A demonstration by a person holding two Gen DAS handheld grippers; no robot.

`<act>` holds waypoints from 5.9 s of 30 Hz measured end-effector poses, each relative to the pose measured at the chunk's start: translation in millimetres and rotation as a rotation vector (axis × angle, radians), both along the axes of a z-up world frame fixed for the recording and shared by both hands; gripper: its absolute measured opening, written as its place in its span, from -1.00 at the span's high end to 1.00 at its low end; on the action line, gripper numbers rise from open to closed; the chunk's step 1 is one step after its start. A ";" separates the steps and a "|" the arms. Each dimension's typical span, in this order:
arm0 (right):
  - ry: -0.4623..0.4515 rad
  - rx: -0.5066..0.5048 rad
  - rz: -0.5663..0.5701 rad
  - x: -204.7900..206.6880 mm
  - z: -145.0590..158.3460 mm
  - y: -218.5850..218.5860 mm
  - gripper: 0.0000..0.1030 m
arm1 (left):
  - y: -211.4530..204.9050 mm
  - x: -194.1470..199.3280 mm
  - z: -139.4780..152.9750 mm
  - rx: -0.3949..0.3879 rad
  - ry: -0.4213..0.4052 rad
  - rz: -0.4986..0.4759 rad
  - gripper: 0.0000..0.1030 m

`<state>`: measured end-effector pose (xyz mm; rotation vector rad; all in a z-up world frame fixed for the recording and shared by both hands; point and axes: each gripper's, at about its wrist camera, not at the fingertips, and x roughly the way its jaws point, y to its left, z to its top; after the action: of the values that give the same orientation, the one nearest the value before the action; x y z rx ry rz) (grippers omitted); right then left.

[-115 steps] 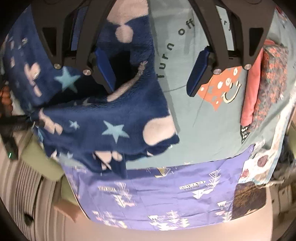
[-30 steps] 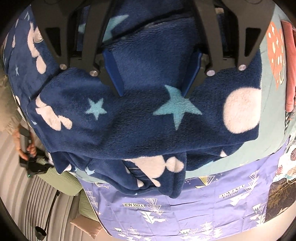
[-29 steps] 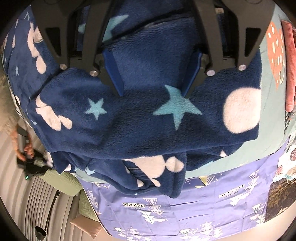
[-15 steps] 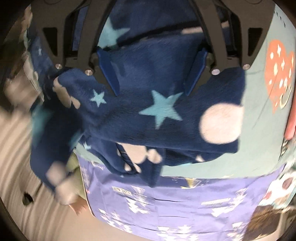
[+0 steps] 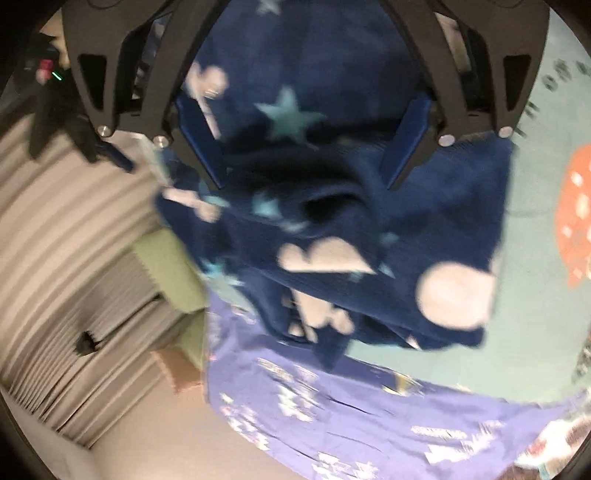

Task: Fold small clothes

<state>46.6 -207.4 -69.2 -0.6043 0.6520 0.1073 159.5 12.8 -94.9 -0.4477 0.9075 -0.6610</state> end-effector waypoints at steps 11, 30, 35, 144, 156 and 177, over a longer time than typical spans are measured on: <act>-0.005 0.088 -0.139 4.0 6.1 -31.3 -0.31 | -39.6 48.5 28.8 0.014 0.043 0.037 0.64; 0.218 0.477 -0.468 19.2 -1.8 -158.0 -0.32 | 49.4 21.6 -6.7 0.076 0.009 0.161 -0.15; 0.177 0.609 -0.434 11.5 13.9 -163.8 -0.32 | 39.9 36.2 6.4 0.155 -0.057 0.181 -0.43; 0.286 0.781 -0.177 -157.3 7.2 -30.4 0.10 | -39.3 -239.2 27.3 0.353 -0.244 -0.261 -0.30; 0.227 0.687 -0.135 -235.1 -14.0 14.8 0.10 | -61.6 -320.7 12.5 0.427 -0.287 -0.300 -0.30; 0.221 0.498 -0.039 -299.4 -45.7 51.8 -0.02 | -75.5 -357.7 -24.9 0.529 -0.307 -0.327 0.51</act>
<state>-252.8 -155.6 -114.8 -0.0986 0.8151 0.2931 -198.2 -62.7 -119.8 0.2758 0.8273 -0.7285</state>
